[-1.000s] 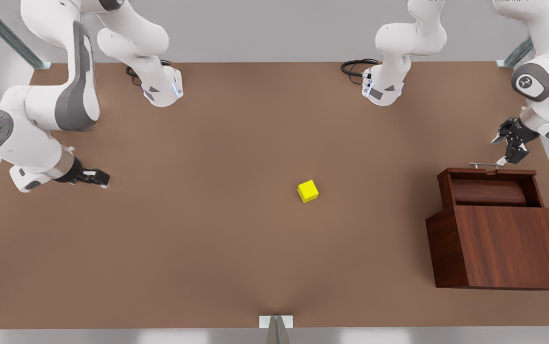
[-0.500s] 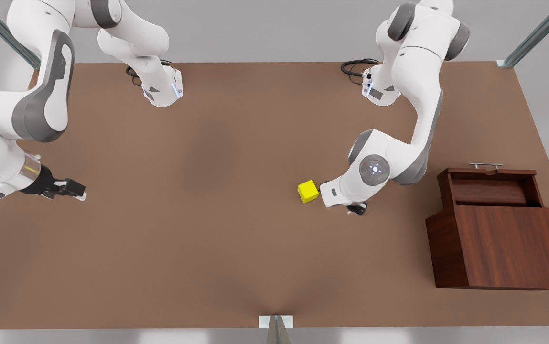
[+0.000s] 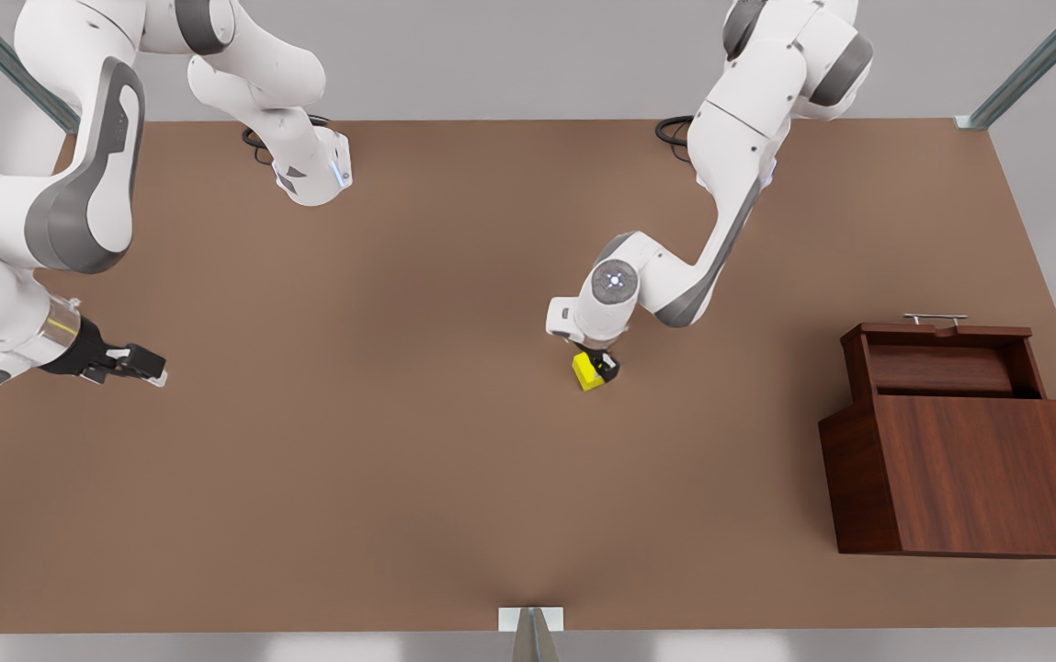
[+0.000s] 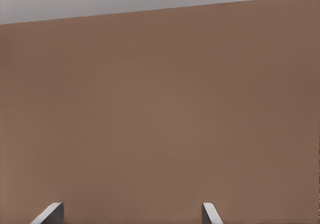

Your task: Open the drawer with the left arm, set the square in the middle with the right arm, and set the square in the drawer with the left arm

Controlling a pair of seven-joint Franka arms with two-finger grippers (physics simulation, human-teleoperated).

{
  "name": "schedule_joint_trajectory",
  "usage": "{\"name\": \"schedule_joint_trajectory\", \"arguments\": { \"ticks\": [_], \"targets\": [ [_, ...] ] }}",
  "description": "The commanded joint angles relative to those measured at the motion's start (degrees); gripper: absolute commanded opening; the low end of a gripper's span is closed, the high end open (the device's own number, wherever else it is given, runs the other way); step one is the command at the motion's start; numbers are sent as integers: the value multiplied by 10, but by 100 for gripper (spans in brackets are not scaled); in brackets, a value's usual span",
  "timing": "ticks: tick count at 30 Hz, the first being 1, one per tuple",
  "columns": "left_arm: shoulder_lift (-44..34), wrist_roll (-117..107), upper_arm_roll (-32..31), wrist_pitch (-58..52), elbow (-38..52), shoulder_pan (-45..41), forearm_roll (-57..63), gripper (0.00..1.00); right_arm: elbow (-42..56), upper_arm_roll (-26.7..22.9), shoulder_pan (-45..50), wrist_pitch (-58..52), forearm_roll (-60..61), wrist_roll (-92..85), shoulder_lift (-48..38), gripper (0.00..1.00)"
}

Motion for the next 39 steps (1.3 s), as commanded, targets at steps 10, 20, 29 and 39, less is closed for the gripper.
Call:
{"name": "schedule_joint_trajectory", "arguments": {
  "ticks": [10, 20, 29, 39],
  "targets": [
    [24, 50, 7, 30, -26, -3, 71, 100, 1, 0, 0, 0, 1, 4, -2, 100],
    [24, 41, 7, 32, -25, -4, 71, 100, 1, 0, -1, 4, 1, 4, 0, 100],
    [52, 36, 12, 51, -21, -4, 82, 95, 1, 0, -1, 5, 0, 4, 1, 100],
    [57, 22, 12, 56, -18, -4, 82, 66, 1, 0, -1, 4, 0, 4, 0, 100]
  ]
}}
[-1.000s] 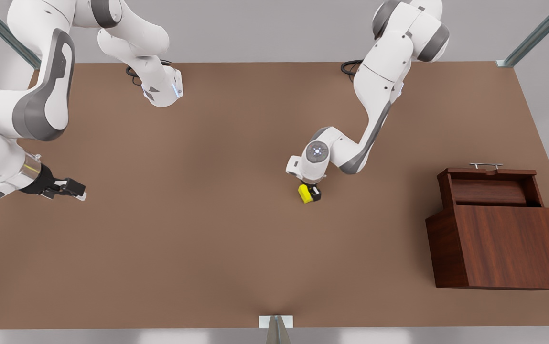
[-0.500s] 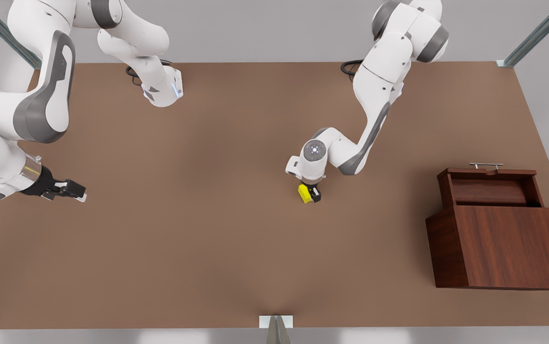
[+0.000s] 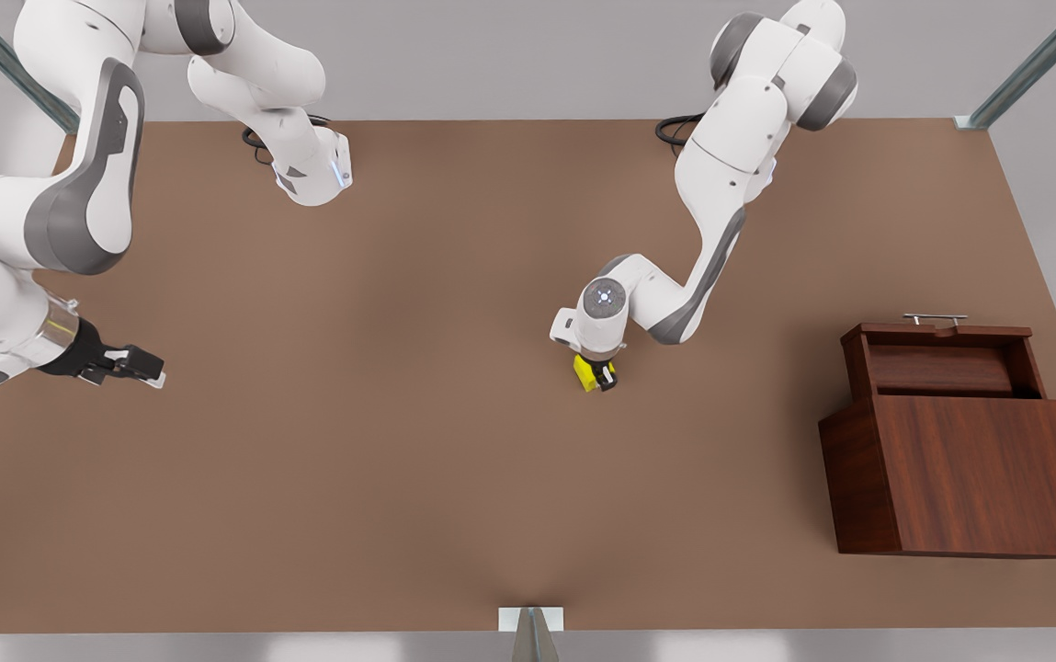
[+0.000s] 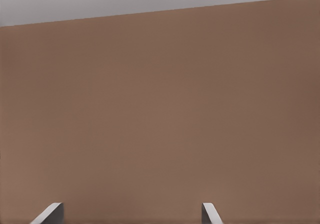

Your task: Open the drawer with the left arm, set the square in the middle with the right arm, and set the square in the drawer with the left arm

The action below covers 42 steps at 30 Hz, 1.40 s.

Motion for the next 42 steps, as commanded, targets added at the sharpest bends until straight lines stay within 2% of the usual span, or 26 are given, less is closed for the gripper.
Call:
{"name": "schedule_joint_trajectory", "arguments": {
  "ticks": [1, 3, 7, 11, 15, 20, 24, 31, 32, 33, 39, 41, 42],
  "targets": [
    [0, 1, 0, 0, -1, 0, -4, 66, 0, 0, 0, 0, 0, -1, 0, 100],
    [-26, -7, -1, -16, 1, 1, -4, 66, 0, 0, 0, 1, 0, -1, 1, 100],
    [-158, 12, 34, -170, 21, 8, -48, 67, 0, 0, 0, 1, 0, 0, 1, 100],
    [-243, 219, 157, -293, 20, 7, -76, 67, 0, 0, 1, 0, 0, -2, 1, 100],
    [-243, 436, 292, -302, 19, 6, -87, 67, 0, -1, 0, 1, 0, -1, 1, 100],
    [-240, 602, 389, -302, 12, 6, -87, 67, 4, 0, 0, 0, 0, 0, 1, 100],
    [-222, 683, 434, -295, 12, 19, -96, 68, 4, -1, 0, 0, 0, 0, 0, 100],
    [-181, 783, 441, -267, 13, 107, -107, 70, 4, -1, 0, 1, 0, 0, 1, 100],
    [-175, 787, 441, -263, 13, 111, -108, 98, 4, -1, 0, 1, 0, 0, 1, 100],
    [-165, 787, 442, -263, 15, 112, -119, 100, 4, -1, 0, 1, 0, 0, 1, 100],
    [-156, 779, 443, -260, 17, 122, -128, 100, 4, -1, -1, 1, 0, 0, 1, 100],
    [-178, 635, 446, -265, 21, 118, -143, 100, 4, -1, -1, 1, 0, 0, 0, 100],
    [-184, 456, 438, -276, 41, 113, -144, 100, 4, -1, -1, 1, 0, 0, 0, 100]
  ]
}}
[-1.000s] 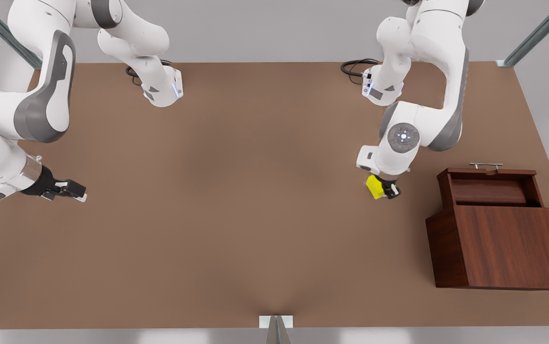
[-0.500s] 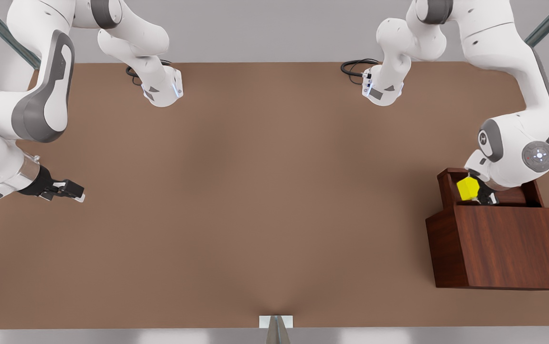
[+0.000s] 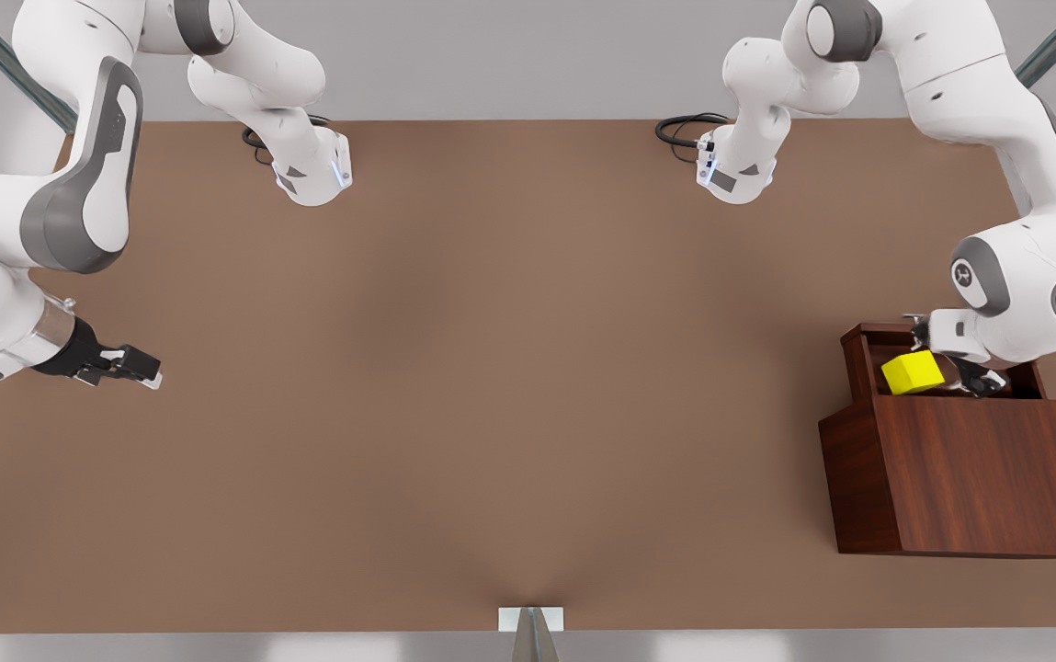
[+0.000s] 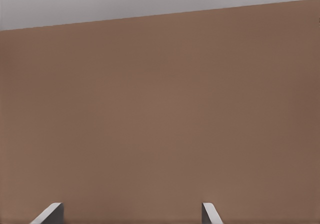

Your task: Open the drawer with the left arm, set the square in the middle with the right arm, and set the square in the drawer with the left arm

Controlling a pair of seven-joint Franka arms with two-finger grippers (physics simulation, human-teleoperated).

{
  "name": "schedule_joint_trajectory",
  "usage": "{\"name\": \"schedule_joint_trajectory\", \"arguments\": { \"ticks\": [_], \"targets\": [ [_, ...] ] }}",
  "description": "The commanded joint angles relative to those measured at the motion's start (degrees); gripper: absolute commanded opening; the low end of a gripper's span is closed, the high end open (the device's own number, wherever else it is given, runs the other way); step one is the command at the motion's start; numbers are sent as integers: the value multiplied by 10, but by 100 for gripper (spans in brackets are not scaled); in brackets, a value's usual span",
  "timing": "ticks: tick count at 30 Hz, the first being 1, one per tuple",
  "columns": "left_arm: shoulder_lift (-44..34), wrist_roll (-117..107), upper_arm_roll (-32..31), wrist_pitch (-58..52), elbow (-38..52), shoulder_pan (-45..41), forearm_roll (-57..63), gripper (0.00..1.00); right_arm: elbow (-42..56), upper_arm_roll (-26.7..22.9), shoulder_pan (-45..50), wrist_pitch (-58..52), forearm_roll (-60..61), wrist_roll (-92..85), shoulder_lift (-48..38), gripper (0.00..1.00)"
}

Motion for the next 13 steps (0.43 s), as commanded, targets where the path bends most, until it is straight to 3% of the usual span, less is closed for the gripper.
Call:
{"name": "schedule_joint_trajectory", "arguments": {
  "ticks": [1, 3, 4, 6, 7, 9, 13],
  "targets": [
    [2, -61, -5, -3, 12, 1, -11, 100, 0, 0, 0, 0, 0, 0, 0, 100],
    [5, -336, -56, -19, 85, 1, -22, 100, 0, 0, -1, 0, 0, 0, -2, 100],
    [6, -452, -120, -20, 118, 23, -20, 100, 0, -2, -1, 0, 0, 0, -3, 100],
    [-4, -566, -298, -48, 170, 153, 17, 100, 0, -2, -1, 0, 0, 0, -2, 100],
    [-25, -573, -352, -47, 170, 179, 40, 100, 0, -1, -1, 0, 1, 0, -1, 100],
    [-52, -573, -389, -55, 166, 191, 44, 100, 0, -1, -1, 0, 1, 0, -1, 100],
    [-66, -573, -401, -69, 162, 187, 56, 100, 0, -1, -1, 1, 1, 0, 0, 100]
  ]
}}
